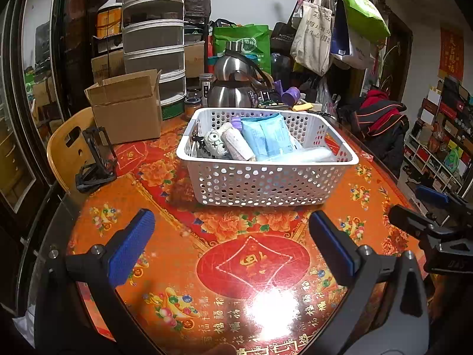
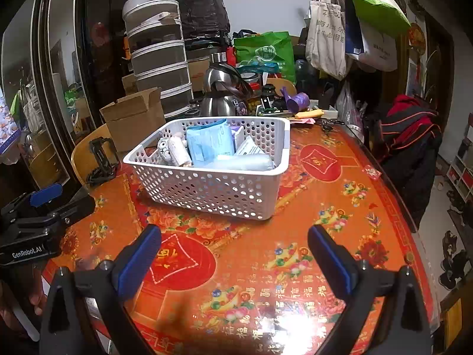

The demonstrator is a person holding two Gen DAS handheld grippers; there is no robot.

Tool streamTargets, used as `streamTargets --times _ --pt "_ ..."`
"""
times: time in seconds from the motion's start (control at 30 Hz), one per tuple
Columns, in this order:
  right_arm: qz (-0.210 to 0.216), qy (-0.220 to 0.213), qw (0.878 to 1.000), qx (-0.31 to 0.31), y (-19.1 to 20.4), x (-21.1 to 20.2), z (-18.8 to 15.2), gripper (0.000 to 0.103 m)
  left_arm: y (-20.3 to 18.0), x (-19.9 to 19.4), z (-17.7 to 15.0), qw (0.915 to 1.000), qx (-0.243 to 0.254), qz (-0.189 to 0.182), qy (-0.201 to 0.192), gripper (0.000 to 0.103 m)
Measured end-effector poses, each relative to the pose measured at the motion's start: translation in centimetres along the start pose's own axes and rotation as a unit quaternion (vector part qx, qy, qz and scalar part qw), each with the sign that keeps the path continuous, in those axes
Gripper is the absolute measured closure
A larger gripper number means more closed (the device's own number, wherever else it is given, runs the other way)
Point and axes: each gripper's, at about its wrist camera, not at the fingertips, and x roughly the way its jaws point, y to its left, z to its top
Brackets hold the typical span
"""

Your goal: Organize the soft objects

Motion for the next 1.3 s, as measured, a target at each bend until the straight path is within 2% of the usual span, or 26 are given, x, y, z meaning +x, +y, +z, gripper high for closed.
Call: streamTargets --times 1.3 --pt "-0.002 -0.003 1.000 -0.005 -0.63 -0.23 -0.02 0.004 -0.36 0.18 -0.07 0.9999 0.014 0.001 -0.002 0.000"
